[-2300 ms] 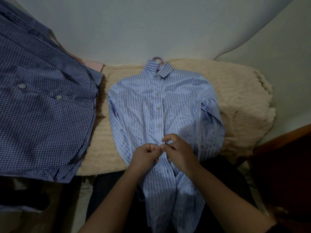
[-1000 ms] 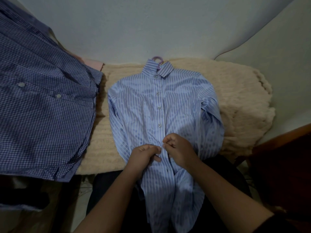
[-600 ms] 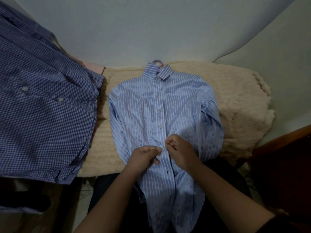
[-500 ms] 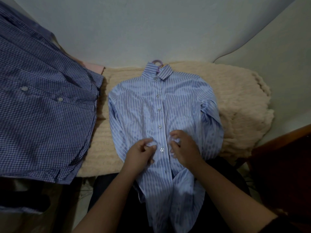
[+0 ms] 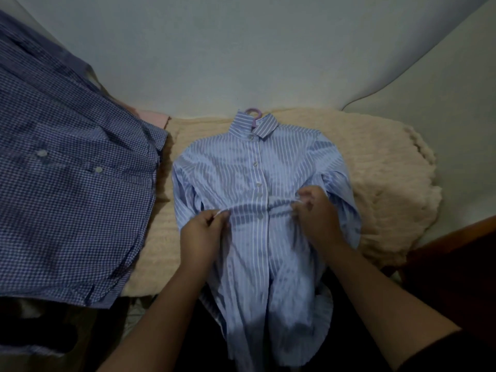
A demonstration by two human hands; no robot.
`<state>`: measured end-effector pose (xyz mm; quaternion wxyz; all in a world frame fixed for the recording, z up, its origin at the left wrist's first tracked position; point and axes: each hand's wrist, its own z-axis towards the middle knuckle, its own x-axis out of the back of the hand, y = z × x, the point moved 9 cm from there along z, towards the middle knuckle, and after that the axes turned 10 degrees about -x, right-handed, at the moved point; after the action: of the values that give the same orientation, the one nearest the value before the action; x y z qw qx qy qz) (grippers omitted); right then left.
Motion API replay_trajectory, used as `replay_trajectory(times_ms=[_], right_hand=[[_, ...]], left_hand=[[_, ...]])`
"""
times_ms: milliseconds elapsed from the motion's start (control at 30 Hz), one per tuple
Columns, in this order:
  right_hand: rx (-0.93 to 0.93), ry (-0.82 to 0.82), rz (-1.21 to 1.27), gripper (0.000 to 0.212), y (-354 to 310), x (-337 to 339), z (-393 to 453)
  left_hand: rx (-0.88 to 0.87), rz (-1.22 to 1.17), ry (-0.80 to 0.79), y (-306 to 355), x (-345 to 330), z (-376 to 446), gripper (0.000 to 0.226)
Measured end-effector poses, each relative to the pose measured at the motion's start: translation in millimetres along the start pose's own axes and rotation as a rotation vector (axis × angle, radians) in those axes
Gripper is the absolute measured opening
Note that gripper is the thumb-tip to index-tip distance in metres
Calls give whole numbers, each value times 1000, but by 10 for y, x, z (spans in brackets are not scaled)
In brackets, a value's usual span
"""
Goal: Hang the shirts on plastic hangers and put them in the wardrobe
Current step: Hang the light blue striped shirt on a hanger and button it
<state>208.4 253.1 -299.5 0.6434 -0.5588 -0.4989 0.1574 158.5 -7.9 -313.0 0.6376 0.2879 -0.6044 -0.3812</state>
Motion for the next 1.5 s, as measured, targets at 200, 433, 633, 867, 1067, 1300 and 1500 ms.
replay_trajectory(times_ms=[200, 433, 633, 867, 1067, 1300, 1500], right_hand=[[195, 150, -41, 20, -436, 186, 470], [195, -206, -336, 74, -235, -253, 916], [243, -221, -339, 81, -228, -238, 790], [414, 148, 82, 42, -846, 64, 106], [-101, -120, 44, 40, -316, -386, 124], [-250, -40, 31, 38, 31, -360, 209], [-391, -45, 92, 41, 25, -435, 324]], left_hand=[[-152, 122, 12, 501, -98, 566, 43], [-272, 277, -462, 464, -715, 878, 100], [-354, 218, -408, 409, -715, 821, 103], [-675, 423, -151, 774, -593, 512, 97], [-451, 346, -235, 685, -803, 428, 42], [-313, 338, -278, 553, -906, 437, 33], [-318, 430, -260, 734, -870, 435, 44]])
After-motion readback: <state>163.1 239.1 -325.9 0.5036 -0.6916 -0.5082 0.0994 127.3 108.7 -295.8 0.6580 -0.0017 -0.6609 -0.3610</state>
